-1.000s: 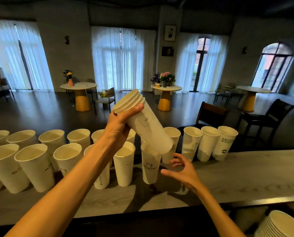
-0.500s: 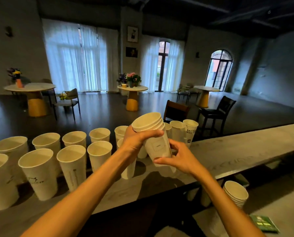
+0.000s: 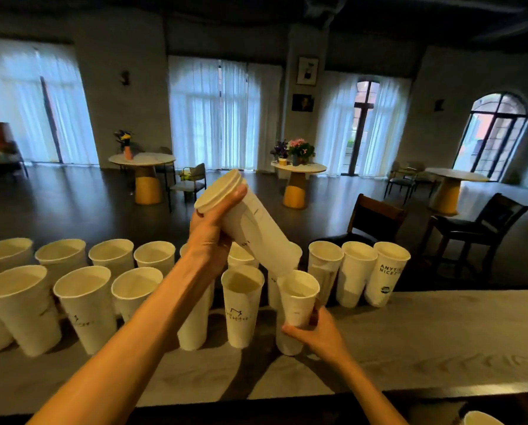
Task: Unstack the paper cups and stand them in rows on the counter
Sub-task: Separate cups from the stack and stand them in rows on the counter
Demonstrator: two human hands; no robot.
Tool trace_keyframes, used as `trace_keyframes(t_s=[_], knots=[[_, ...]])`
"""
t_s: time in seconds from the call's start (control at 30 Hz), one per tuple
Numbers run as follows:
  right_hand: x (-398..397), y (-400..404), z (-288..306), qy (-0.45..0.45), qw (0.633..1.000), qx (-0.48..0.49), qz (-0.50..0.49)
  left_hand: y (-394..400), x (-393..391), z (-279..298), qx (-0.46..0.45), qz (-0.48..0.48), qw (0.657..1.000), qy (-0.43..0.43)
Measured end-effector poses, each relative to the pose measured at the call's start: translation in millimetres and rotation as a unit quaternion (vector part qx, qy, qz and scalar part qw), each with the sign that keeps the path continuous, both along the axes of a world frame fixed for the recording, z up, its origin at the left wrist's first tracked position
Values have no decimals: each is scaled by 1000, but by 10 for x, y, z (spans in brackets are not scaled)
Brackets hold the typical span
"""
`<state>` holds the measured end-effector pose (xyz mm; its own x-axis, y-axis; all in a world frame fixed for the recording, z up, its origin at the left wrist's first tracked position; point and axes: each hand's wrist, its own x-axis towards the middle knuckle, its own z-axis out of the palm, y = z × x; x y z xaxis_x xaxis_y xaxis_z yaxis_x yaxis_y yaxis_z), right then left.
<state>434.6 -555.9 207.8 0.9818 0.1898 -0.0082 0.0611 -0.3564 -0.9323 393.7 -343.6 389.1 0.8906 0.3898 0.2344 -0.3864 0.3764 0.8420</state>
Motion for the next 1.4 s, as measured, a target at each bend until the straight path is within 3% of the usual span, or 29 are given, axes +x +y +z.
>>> trace_keyframes(t_s=[0.23, 0.33, 0.53, 0.8, 1.07, 1.4], knots=[[252, 41, -71, 13, 999, 6, 47, -59, 13, 2, -25, 20, 999, -5], [259, -61, -27, 10, 997, -34, 71, -210, 10, 1, -14, 4, 1000, -6], [259, -807, 408, 0, 986, -85, 140, -704, 147, 10, 84, -59, 994, -22], [183, -1301, 950, -74, 990, -26, 117, -1558, 371, -305, 178, -143, 973, 10], [162, -1379, 736, -112, 992, 14, 47, -1836, 418, -457, 258, -42, 965, 35], [209, -1017, 365, -88, 995, 28, -27, -1812, 438, -535, 258, 43, 964, 44]])
